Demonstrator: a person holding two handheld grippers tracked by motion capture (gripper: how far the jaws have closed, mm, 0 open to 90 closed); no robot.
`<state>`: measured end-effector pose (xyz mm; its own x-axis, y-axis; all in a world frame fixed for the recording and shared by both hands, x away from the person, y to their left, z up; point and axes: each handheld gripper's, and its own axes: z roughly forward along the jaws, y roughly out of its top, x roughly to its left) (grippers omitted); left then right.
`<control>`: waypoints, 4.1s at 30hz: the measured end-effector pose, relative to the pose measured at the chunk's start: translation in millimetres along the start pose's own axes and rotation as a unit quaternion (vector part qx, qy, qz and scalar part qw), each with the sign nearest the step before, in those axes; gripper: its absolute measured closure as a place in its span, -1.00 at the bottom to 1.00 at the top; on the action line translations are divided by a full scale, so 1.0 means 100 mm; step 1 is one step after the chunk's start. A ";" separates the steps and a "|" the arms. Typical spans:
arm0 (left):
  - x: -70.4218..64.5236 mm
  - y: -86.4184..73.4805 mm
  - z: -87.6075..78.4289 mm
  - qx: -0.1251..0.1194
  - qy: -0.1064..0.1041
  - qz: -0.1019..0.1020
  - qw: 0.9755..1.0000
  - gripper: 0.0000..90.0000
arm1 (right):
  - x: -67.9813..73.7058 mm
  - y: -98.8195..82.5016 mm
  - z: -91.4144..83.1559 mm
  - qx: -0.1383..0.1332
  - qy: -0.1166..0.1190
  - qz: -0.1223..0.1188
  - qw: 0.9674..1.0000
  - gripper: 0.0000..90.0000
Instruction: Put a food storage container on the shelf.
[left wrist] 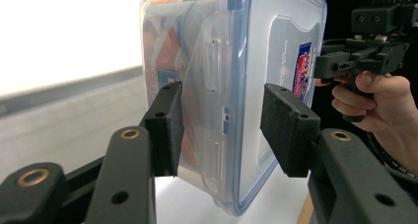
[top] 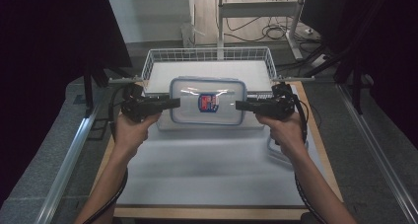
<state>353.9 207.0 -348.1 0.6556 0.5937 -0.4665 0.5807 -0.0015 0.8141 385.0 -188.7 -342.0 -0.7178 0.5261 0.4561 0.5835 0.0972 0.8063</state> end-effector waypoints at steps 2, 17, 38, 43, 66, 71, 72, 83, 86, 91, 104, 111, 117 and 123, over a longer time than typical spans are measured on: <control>0.02 0.06 0.01 -0.002 -0.001 0.000 1.000 0.16 | -0.02 0.07 0.00 -0.002 0.000 -0.001 1.000 0.13; 0.23 0.54 0.09 -0.015 -0.005 -0.015 1.000 0.16 | -0.15 0.54 0.09 -0.019 -0.005 0.005 1.000 0.13; 0.50 0.71 0.29 -0.007 -0.002 -0.055 0.998 0.16 | -0.43 0.81 0.26 -0.018 -0.009 0.040 0.999 0.13; 0.50 0.73 0.29 -0.006 0.000 -0.055 0.998 0.15 | -0.46 0.82 0.28 -0.016 -0.006 0.045 0.999 0.13; 0.49 0.78 0.35 0.005 0.031 -0.036 0.999 0.03 | -0.52 0.88 0.37 -0.034 -0.042 0.035 0.998 0.01; 0.48 0.80 0.42 0.016 0.067 -0.024 0.997 0.01 | -0.53 0.86 0.38 -0.032 -0.058 0.030 0.997 0.03; 0.48 0.80 0.42 0.016 0.067 -0.024 0.997 0.00 | -0.53 0.86 0.38 -0.032 -0.058 0.030 0.997 0.03; 0.45 0.78 0.41 0.001 0.061 -0.012 0.998 -0.05 | -0.53 0.85 0.40 -0.034 -0.081 0.012 0.996 -0.01; 0.40 0.76 0.40 -0.001 0.071 0.013 0.997 -0.19 | -0.51 0.84 0.38 -0.033 -0.087 -0.003 0.996 -0.01; 0.32 0.69 0.37 -0.009 0.085 0.061 0.994 -0.45 | -0.46 0.81 0.34 -0.038 -0.093 -0.028 0.995 -0.19; 0.14 0.43 0.31 0.007 0.124 0.130 0.984 -0.85 | -0.36 0.67 0.26 -0.029 -0.102 -0.079 0.991 -0.58; 0.08 0.18 0.25 0.013 0.123 0.143 0.982 -0.89 | -0.24 0.48 0.22 -0.013 -0.113 -0.102 0.988 -0.67; 0.02 -0.02 0.21 0.014 0.124 0.155 0.980 -0.92 | -0.14 0.28 0.20 0.004 -0.121 -0.123 0.985 -0.68; -0.02 -0.28 0.18 0.019 0.128 0.164 0.978 -0.93 | -0.09 0.12 0.18 0.015 -0.120 -0.129 0.984 -0.68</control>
<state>344.6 191.0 -376.4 0.6701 0.7382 -0.0771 0.3801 -0.2520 0.8900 405.7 -176.6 -343.0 -0.7351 0.6648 0.1328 0.4075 0.2767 0.8703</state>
